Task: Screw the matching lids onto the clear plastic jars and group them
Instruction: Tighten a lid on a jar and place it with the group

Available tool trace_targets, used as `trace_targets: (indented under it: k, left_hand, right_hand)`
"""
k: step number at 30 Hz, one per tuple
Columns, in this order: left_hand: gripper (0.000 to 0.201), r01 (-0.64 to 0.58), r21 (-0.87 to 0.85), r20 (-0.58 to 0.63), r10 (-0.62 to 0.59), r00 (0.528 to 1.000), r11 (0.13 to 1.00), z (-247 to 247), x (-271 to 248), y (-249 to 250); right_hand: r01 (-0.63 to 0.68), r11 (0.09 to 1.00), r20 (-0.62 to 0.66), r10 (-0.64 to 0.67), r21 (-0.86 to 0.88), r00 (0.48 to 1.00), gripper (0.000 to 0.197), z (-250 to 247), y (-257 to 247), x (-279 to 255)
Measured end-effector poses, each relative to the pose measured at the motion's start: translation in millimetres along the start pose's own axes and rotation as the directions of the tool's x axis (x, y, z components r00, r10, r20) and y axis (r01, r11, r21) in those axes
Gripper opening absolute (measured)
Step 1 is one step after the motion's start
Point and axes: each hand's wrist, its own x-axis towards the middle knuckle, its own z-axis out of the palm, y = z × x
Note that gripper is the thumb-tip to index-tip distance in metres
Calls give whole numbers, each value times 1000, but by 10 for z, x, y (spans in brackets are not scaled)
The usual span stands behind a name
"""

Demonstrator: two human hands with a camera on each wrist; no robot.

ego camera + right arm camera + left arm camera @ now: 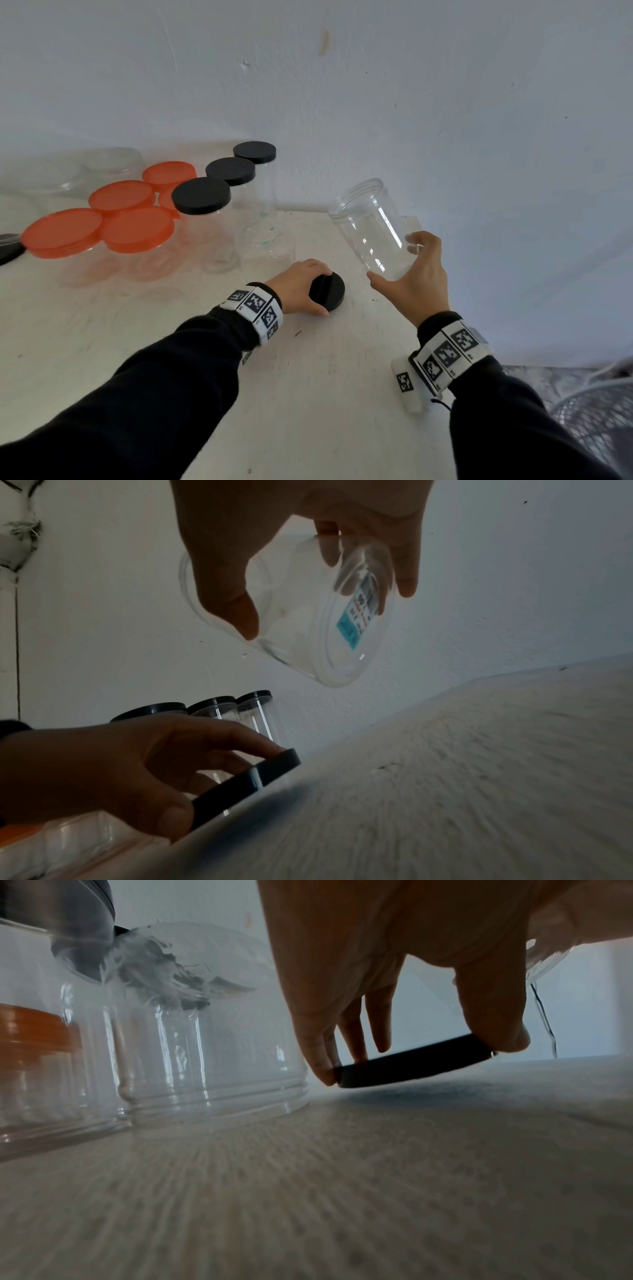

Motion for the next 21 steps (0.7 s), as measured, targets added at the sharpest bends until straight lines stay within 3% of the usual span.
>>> trace_targets:
  k: [4,11,17,21]
  left_hand:
    - [76,-4,-2,-3,4,1000,1000,3,-9,24]
    - [77,-19,25,-33,19,999,1000,1,-55,97]
    - [77,-56,110,-114,68,991,992,-20,-136,192]
    - [76,-56,4,-195,55,979,998,-85,-266,204]
  right_hand:
    - [54,996,-1,-54,-65,999,100,18,24,28]
    - [-14,996,57,18,-83,998,101,58,-32,28]
    - [-10,999,43,12,-33,999,92,111,-37,27]
    - [-58,997,60,56,44,997,89,104,-32,19]
